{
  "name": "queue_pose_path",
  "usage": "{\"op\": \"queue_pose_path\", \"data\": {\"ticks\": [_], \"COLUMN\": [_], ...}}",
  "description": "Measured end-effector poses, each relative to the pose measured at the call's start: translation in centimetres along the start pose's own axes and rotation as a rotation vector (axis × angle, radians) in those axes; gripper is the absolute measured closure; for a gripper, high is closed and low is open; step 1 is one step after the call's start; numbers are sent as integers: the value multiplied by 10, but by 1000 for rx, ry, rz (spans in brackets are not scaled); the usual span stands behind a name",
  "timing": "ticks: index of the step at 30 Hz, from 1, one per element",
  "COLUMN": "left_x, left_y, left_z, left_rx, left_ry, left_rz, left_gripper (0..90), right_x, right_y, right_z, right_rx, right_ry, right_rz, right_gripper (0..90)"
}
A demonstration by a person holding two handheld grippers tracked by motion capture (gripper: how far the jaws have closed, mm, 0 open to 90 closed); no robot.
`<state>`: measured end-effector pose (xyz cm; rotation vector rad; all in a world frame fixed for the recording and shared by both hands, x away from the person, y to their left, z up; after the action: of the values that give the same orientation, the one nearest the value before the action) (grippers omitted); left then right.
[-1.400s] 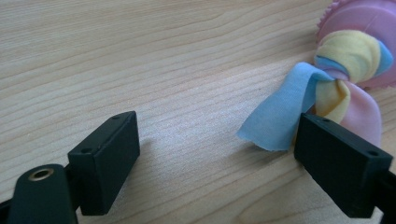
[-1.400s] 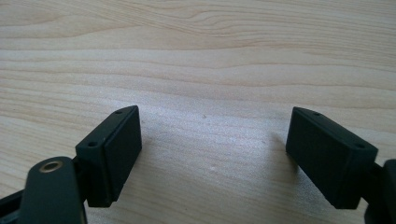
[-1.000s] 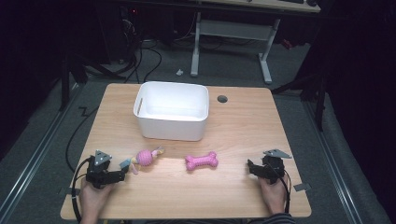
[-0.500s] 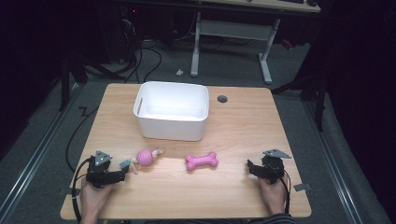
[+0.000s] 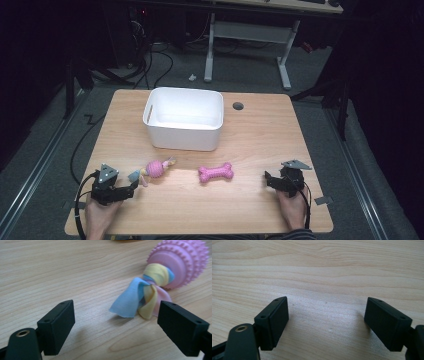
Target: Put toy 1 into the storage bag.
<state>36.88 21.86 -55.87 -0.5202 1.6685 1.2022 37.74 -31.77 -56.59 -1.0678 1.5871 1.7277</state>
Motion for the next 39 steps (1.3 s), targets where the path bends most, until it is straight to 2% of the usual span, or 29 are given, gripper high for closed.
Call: {"op": "queue_pose_path", "data": {"ticks": [23, 34, 36, 38, 39], "left_x": [-11, -32, -34, -38, -42], "left_y": [4, 0, -1, -3, -6], "left_z": [-24, -49, -52, -57, -63], "left_rx": [44, 131, 143, 157, 178], "left_ry": [-42, -58, -58, -56, -59], "left_rz": [-22, -55, -49, -49, -54], "left_gripper": [149, 152, 164, 164, 168], "right_x": [0, 0, 0, 0, 0], "right_y": [0, 0, 0, 0, 0], "right_z": [0, 0, 0, 1, 1], "right_rx": [-2, -6, -6, -9, -9], "right_ry": [4, 7, 7, 7, 7], "right_rz": [-2, -3, -3, -2, -3], "right_gripper": [197, 196, 197, 196, 197]}}
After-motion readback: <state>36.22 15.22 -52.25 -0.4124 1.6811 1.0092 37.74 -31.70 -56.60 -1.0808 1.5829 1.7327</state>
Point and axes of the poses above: each handheld gripper's, and its own axes: y roughly backward along the jaws, x roughly out of its underside, z roughly to its left, the point moved 5 cm from there along -y, roughly forward along the jaws, and after that the axes turned 12 degrees about -z, right-handed, at the moved point
